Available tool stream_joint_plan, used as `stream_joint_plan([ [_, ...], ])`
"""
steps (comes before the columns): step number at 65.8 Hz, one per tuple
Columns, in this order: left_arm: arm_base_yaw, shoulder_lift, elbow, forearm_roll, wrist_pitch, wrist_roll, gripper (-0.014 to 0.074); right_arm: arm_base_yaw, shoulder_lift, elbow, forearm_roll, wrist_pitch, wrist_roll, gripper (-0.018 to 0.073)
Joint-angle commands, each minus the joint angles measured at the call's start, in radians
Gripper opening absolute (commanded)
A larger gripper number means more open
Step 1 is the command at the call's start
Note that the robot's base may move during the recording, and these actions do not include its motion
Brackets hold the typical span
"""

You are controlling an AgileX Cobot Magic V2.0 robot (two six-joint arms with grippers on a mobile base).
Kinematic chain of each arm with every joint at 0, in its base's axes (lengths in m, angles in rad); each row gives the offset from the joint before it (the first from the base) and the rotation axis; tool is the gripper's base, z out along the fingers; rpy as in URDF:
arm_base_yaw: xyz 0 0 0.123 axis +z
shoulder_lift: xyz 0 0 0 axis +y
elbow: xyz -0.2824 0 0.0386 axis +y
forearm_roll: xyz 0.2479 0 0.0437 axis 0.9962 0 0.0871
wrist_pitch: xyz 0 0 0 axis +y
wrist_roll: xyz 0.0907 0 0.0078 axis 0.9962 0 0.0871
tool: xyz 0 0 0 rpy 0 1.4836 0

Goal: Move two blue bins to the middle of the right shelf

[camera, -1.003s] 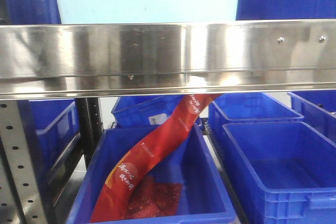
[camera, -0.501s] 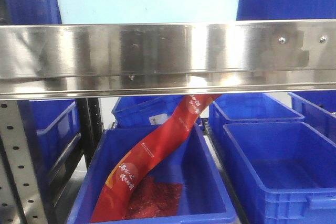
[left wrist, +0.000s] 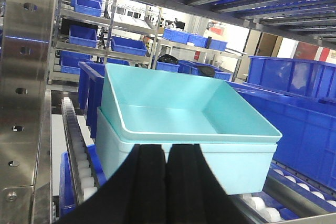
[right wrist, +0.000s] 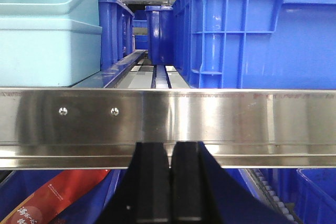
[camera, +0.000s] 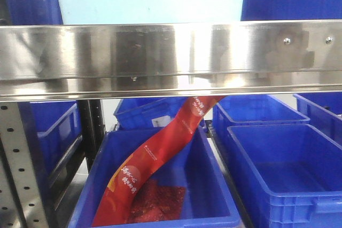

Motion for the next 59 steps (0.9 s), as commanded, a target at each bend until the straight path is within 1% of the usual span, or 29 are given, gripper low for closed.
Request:
stream_joint_plan([
  [1, -0.004, -0.006, -0.001, 0.007, -0.009, 0.005, -0.0111, -0.002, -0.005, 0.002, -0.011, -0.026, -0.006, -0.0165],
  [7, -0.004, -0.006, 0.007, 0.011, -0.001, 0.005, -0.0111, -0.002, -0.005, 0.002, -0.011, -0.026, -0.006, -0.0165],
  [15, -0.004, -0.022, 0.064, 0.011, -0.008, 0.005, -0.0111, -0.002, -0.005, 0.002, -0.011, -0.026, -0.006, -0.0165],
  [19, -0.004, -0.043, 0.121, 0.027, -0.008, 0.005, -0.0111, -0.002, -0.005, 0.002, -0.011, -0.026, -0.006, -0.0165],
  [25, 0.001, -0.099, 0.206, 0.027, -0.019, 0.006, -0.0111, -0.002, -0.005, 0.002, -0.011, -0.026, -0.006, -0.0165],
  [28, 0.022, -0.127, 0.248, 0.029, -0.019, 0.057, -0.0111, -0.002, -0.005, 0.002, -0.011, -0.026, -0.006, -0.0165],
  [30, 0.038, -0.146, 0.272, 0.029, -0.021, 0.109, -0.0111, -0.002, -0.005, 0.002, -0.011, -0.026, -0.006, -0.0165],
  [31, 0.051, -0.159, 0.289, 0.027, -0.021, 0.149, -0.0111, -0.002, -0.005, 0.002, -0.011, -0.026, -0.006, -0.0165],
  [33, 0.07, -0.176, 0.31, 0.015, -0.025, 0.199, -0.0111, -0.002, -0.005, 0.002, -0.011, -0.026, -0.006, -0.0165],
  [35, 0.089, -0.197, 0.331, -0.017, -0.026, 0.233, -0.0111, -0.002, -0.005, 0.002, -0.011, -0.026, -0.006, -0.0165],
  [38, 0.129, -0.226, 0.367, -0.048, -0.038, 0.239, -0.0111, -0.002, -0.005, 0.002, -0.011, -0.026, -0.006, -0.0165],
  [43, 0.2, -0.278, 0.425, -0.05, -0.067, 0.239, -0.0111, -0.002, -0.005, 0.002, -0.011, -0.026, -0.006, -0.0165],
  [47, 0.235, -0.322, 0.463, -0.05, -0.091, 0.239, -0.0111, -0.002, -0.005, 0.002, -0.011, -0.026, -0.006, -0.0165],
  [49, 0.246, -0.344, 0.482, -0.05, -0.093, 0.239, -0.0111, -0.002, -0.005, 0.002, -0.011, -0.026, -0.006, -0.0165],
  [53, 0.246, -0.384, 0.511, -0.048, -0.093, 0.239, -0.0111, -0.002, -0.005, 0.002, -0.011, -0.026, -0.006, -0.0165],
  [59, 0.227, -0.441, 0.546, -0.029, -0.091, 0.239, -0.0111, -0.002, -0.005, 0.002, -0.011, -0.026, -0.006, -0.0165],
])
